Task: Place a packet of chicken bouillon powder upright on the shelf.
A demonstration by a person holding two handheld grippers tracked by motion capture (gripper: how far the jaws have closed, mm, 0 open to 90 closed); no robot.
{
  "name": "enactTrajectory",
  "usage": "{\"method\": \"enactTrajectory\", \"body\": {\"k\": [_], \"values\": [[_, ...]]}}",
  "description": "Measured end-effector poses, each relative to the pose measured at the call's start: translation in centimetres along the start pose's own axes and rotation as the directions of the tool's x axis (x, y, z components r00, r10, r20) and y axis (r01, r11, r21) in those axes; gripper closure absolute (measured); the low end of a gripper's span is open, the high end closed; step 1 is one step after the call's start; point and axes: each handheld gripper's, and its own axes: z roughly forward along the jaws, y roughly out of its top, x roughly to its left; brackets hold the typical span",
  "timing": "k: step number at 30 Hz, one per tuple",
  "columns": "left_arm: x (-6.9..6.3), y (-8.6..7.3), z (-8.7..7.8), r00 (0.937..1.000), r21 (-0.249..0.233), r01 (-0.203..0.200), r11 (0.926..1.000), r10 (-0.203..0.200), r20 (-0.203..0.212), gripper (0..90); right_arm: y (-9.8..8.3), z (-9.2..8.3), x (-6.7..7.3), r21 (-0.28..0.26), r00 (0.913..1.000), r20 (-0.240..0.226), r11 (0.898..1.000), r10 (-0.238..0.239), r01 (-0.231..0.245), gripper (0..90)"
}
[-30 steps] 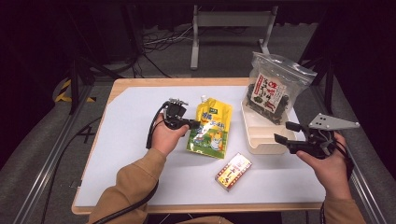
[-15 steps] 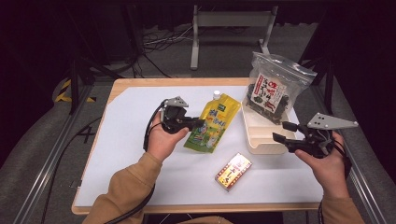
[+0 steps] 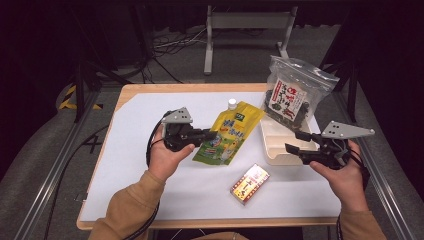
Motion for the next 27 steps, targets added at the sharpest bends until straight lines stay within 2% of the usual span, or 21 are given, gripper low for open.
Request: {"method": "enactTrajectory", "body": {"k": [3,8,14,18,19,20,21,22,27], "values": [[-0.2,-0.3,-0.4,0.9996,-0.013,-0.027,0.9996,0.027,0.000,86.7,0.0,0.3,0.2,0.003,0.9999,-0.014,1.000,0.001,-0.001,41.0],[-0.3,-1.0,-1.0,0.9995,-0.042,-0.032,0.9986,0.032,0.005,86.7,0.1,1.0,0.8,0.011,0.9992,-0.039,1.000,0.001,0.000,40.9],[0.0,-1.2,-1.9,0.9980,-0.062,-0.063,0.9961,0.063,0.008,86.7,0.3,2.1,1.5,0.009,0.9969,-0.076,1.000,0.022,-0.021,39.2],[-0.1,-1.2,-2.4,0.9982,-0.088,-0.052,0.9948,0.054,0.027,86.8,0.5,3.3,2.1,0.010,0.9951,-0.095,1.000,0.030,-0.029,36.7],[-0.1,-1.1,-2.5,0.9971,-0.093,-0.065,0.9936,0.068,0.035,86.8,0.6,3.8,2.4,0.012,0.9944,-0.101,0.999,0.031,-0.030,36.0],[-0.2,-1.1,-2.6,0.9973,-0.100,-0.055,0.9935,0.059,0.042,86.7,0.7,4.2,2.6,0.011,0.9936,-0.109,1.000,0.030,-0.029,35.4],[-0.2,-1.1,-2.6,0.9968,-0.105,-0.062,0.9926,0.067,0.043,86.8,0.9,4.5,2.8,0.008,0.9928,-0.116,1.000,0.030,-0.029,35.1],[-0.3,-1.1,-2.6,0.9965,-0.113,-0.053,0.9922,0.060,0.059,86.8,1.0,4.8,3.0,0.007,0.9919,-0.123,0.999,0.032,-0.031,34.8],[-0.9,-1.1,-2.6,0.9914,-0.133,-0.072,0.9884,0.086,0.099,86.7,1.6,6.1,3.6,-0.020,0.9859,-0.162,0.999,0.042,-0.045,32.6]]}}
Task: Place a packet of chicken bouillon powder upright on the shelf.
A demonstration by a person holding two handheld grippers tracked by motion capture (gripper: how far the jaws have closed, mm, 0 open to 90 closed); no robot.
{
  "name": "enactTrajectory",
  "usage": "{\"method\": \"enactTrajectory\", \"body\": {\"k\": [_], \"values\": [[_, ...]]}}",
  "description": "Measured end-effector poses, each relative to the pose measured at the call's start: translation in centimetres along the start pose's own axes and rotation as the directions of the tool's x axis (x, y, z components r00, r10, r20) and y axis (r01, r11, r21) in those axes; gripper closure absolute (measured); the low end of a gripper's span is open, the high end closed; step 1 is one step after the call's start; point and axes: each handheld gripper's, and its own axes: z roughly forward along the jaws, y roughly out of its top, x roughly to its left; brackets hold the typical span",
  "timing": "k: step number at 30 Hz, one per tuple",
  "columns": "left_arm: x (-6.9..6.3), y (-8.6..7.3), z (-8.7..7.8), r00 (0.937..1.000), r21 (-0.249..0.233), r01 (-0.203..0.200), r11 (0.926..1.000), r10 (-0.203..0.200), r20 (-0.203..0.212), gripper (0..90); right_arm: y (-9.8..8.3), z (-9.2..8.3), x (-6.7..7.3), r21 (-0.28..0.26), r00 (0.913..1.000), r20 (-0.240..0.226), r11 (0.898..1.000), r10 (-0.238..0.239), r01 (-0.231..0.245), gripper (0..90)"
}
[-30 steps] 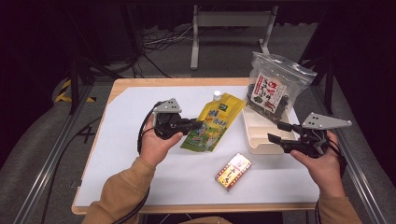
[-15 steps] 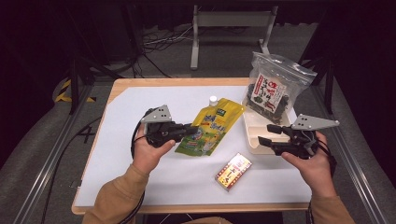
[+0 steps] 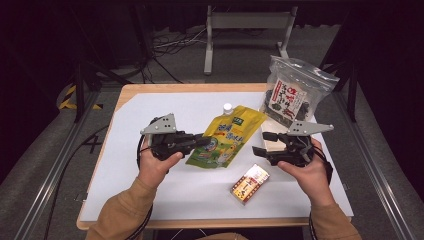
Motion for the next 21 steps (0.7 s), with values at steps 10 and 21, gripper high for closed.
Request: {"method": "enactTrajectory", "body": {"k": [10,21], "values": [[-0.9,-0.4,-0.1,0.9993,-0.007,-0.008,0.9999,0.008,0.036,86.7,-0.3,2.5,0.1,0.021,0.9977,-0.068,1.000,0.010,-0.008,31.2],[-1.6,-1.1,-0.9,0.9980,-0.042,-0.035,0.9985,0.037,0.051,86.7,-0.2,4.1,0.6,-0.033,0.9768,-0.214,0.999,-0.016,0.009,34.6]]}}
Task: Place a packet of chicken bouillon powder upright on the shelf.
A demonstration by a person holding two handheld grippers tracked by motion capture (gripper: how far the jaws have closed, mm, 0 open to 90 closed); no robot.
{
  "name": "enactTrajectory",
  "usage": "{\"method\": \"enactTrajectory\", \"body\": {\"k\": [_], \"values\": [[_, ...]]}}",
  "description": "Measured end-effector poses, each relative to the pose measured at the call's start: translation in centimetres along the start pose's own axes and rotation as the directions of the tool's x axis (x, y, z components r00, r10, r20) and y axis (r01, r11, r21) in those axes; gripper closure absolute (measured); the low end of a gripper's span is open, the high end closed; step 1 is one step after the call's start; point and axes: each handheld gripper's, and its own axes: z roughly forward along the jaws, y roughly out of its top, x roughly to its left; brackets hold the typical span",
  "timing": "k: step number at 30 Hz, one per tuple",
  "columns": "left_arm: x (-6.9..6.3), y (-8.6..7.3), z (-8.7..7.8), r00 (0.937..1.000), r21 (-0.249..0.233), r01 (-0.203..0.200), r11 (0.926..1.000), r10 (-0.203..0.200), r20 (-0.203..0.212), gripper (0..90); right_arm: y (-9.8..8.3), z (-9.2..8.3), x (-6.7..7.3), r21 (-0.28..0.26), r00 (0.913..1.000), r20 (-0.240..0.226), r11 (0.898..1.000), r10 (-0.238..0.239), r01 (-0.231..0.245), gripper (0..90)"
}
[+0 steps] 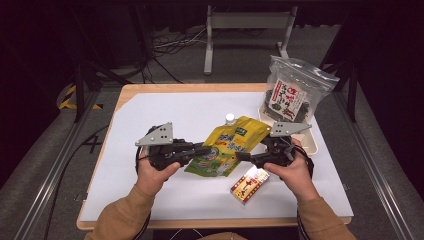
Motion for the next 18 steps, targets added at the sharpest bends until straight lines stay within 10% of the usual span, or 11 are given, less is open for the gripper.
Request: {"method": "enactTrajectory", "body": {"k": [8,18], "values": [[0.1,-0.5,-0.8,0.9992,-0.030,0.004,0.9995,-0.005,-0.039,86.8,0.6,-0.4,0.1,-0.039,0.9945,-0.087,0.998,-0.059,0.056,71.6],[0.6,-1.1,-1.5,0.9978,-0.072,0.040,0.9966,-0.044,-0.050,84.5,1.8,-1.1,1.3,-0.052,0.9856,-0.106,0.991,-0.132,0.127,81.9]]}}
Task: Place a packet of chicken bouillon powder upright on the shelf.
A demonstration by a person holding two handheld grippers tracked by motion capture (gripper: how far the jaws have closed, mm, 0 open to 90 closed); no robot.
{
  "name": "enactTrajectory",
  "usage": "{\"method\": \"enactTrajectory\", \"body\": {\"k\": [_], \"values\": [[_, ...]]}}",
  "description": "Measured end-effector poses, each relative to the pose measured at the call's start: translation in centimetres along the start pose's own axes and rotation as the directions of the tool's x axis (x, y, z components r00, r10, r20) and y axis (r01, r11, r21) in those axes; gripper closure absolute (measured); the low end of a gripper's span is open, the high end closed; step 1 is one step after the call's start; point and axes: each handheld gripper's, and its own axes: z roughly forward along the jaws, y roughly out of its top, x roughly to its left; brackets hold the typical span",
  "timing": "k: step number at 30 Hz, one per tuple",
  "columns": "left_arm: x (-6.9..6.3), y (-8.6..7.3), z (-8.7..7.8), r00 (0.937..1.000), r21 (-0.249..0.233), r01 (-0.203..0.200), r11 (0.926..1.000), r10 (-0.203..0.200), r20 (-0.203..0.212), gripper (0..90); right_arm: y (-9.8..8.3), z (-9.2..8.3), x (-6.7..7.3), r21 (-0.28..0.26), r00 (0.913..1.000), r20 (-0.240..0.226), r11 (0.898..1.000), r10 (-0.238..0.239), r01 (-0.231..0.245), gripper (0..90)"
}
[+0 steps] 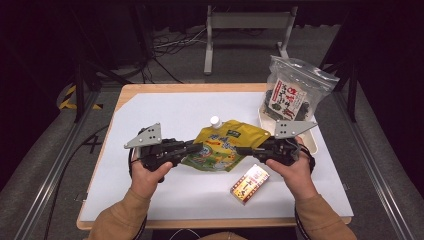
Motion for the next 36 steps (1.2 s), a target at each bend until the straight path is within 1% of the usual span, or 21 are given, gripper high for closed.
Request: {"method": "enactTrajectory", "body": {"k": [5,7,8,10,11,12,13,14,15,18,19,21,26,27,28,29,30,31,32,33,36], "values": [[0.1,-0.2,0.2,1.0000,0.009,0.007,0.9999,-0.007,0.004,81.6,0.5,-0.2,0.4,0.021,0.9999,0.010,1.000,-0.011,0.011,82.3],[0.1,-0.2,0.2,1.0000,0.013,0.007,0.9999,-0.007,0.003,77.9,0.6,-0.3,0.5,0.026,0.9998,0.014,1.000,-0.016,0.016,82.3],[0.2,-0.2,0.3,1.0000,0.022,0.000,0.9998,0.000,0.000,75.8,0.9,-0.6,0.7,0.031,0.9996,0.021,0.999,-0.019,0.019,82.5],[0.1,-0.3,0.3,1.0000,0.026,-0.002,0.9997,0.002,-0.004,73.3,1.0,-0.8,0.8,0.030,0.9995,0.025,0.999,-0.018,0.017,82.5],[0.0,-0.3,0.3,0.9996,0.031,-0.022,0.9993,0.023,-0.018,71.8,1.2,-1.4,0.8,0.035,0.9987,0.044,0.999,-0.027,0.025,82.5],[0.0,-0.3,0.3,0.9996,0.031,-0.022,0.9993,0.023,-0.018,70.1,1.2,-1.4,0.8,0.035,0.9987,0.044,0.999,-0.027,0.025,82.5],[0.0,-0.2,0.3,0.9991,0.035,-0.034,0.9988,0.035,-0.024,70.1,1.4,-1.6,0.9,0.044,0.9976,0.059,0.999,-0.035,0.033,82.5],[0.0,-0.2,0.3,0.9986,0.039,-0.042,0.9984,0.043,-0.030,68.0,1.5,-2.0,1.0,0.049,0.9968,0.070,0.998,-0.039,0.035,82.5],[0.0,-0.2,0.3,0.9983,0.043,-0.043,0.9982,0.045,-0.036,67.5,1.6,-2.2,1.0,0.055,0.9959,0.079,0.998,-0.044,0.039,82.5],[0.3,-0.3,0.0,0.9974,0.053,-0.041,0.9977,0.044,-0.056,65.4,2.1,-3.1,1.2,0.072,0.9920,0.112,0.996,-0.059,0.051,82.5],[0.5,-0.3,-0.1,0.9971,0.064,-0.043,0.9970,0.047,-0.060,64.9,2.3,-3.4,1.2,0.081,0.9903,0.125,0.995,-0.061,0.052,82.6],[0.7,-0.5,-0.3,0.9964,0.066,-0.034,0.9972,0.039,-0.075,64.4,2.5,-3.9,1.3,0.090,0.9882,0.140,0.995,-0.063,0.051,82.6],[1.7,-0.9,-0.9,0.9937,0.078,-0.007,0.9970,0.015,-0.111,63.2,3.2,-5.6,0.9,0.133,0.9808,0.187,0.991,-0.055,0.030,82.6],[1.7,-0.9,-0.9,0.9937,0.078,-0.007,0.9970,0.015,-0.111,63.2,3.3,-5.9,0.8,0.141,0.9787,0.198,0.990,-0.055,0.027,82.6],[1.9,-1.0,-1.2,0.9910,0.081,-0.006,0.9967,0.016,-0.133,62.9,3.4,-6.3,0.7,0.154,0.9756,0.213,0.988,-0.055,0.022,82.5],[1.9,-1.0,-1.2,0.9910,0.081,-0.006,0.9967,0.016,-0.133,62.8,3.4,-6.3,0.7,0.154,0.9756,0.213,0.988,-0.055,0.022,82.5],[1.9,-1.1,-1.3,0.9894,0.085,-0.006,0.9964,0.018,-0.144,62.8,3.7,-6.9,0.5,0.170,0.9720,0.228,0.985,-0.057,0.017,82.5],[2.1,-1.1,-1.5,0.9877,0.086,-0.014,0.9962,0.027,-0.154,62.6,3.9,-7.1,0.3,0.179,0.9712,0.232,0.984,-0.055,0.013,82.5],[2.0,-1.2,-1.6,0.9872,0.088,-0.003,0.9961,0.017,-0.159,62.5,4.0,-7.3,0.1,0.190,0.9703,0.236,0.982,-0.052,0.006,82.5],[2.1,-1.2,-1.8,0.9861,0.089,-0.009,0.9960,0.024,-0.165,62.5,4.0,-7.3,0.1,0.190,0.9703,0.236,0.982,-0.052,0.006,82.5],[2.3,-1.2,-2.3,0.9821,0.100,-0.017,0.9949,0.036,-0.185,62.0,4.4,-8.0,-0.2,0.227,0.9637,0.261,0.974,-0.056,-0.005,82.5]]}}
